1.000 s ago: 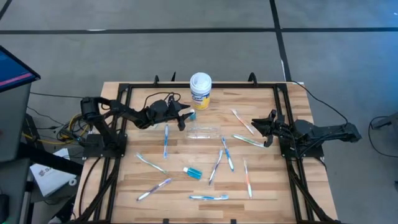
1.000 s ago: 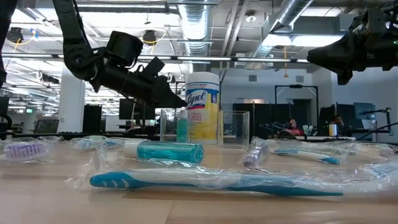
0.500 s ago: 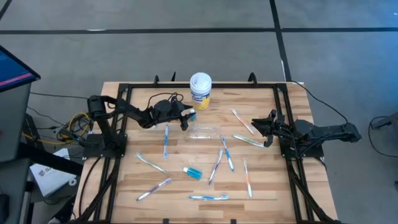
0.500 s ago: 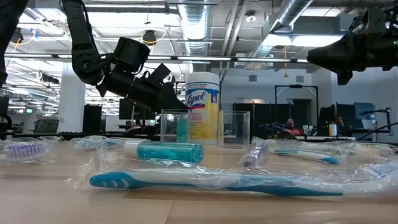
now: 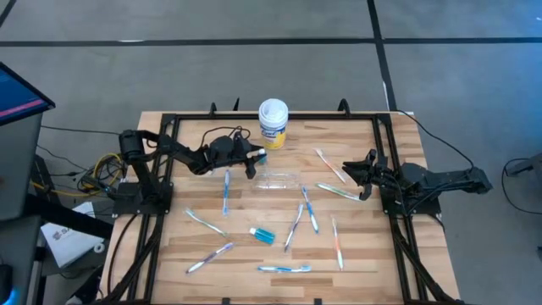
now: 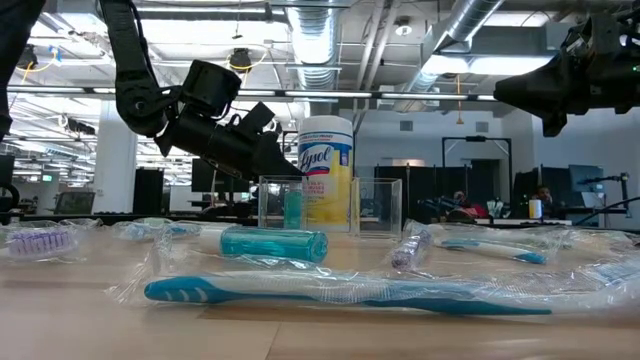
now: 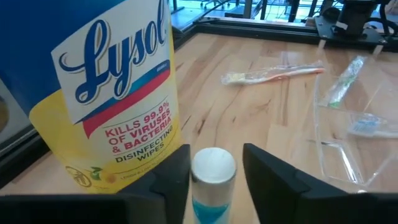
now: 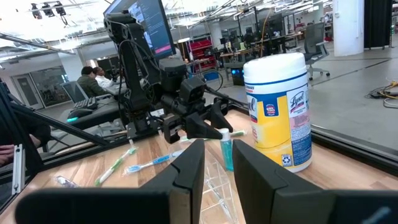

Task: Pick & Place toothbrushing station
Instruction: Put the top blue mouthwash into the transparent organizer

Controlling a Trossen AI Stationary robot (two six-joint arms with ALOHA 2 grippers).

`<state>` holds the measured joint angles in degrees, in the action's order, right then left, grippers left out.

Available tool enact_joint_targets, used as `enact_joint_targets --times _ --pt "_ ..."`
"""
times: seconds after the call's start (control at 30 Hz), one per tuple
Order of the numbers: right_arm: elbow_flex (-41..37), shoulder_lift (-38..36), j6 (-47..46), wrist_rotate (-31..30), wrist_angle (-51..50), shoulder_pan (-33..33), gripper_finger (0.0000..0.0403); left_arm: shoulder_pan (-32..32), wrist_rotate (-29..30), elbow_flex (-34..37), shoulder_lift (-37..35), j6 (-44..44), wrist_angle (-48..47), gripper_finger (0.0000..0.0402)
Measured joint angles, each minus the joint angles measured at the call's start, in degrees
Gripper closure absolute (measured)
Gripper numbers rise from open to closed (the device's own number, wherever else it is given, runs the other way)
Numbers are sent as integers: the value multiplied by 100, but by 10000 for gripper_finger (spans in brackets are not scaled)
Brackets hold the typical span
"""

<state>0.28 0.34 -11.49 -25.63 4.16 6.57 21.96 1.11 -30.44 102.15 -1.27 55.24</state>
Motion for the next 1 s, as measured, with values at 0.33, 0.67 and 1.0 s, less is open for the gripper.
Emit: enact_joint_targets --times 0.33,0.67,1.0 --pt "-1 0 0 0 0 0 328 0 6 4 7 -1 -15 315" --pt "0 1 0 -2 0 0 328 0 10 22 -196 0 -100 313" --pt "-1 1 0 -15 0 0 328 -49 3 22 -912 23 -879 312"
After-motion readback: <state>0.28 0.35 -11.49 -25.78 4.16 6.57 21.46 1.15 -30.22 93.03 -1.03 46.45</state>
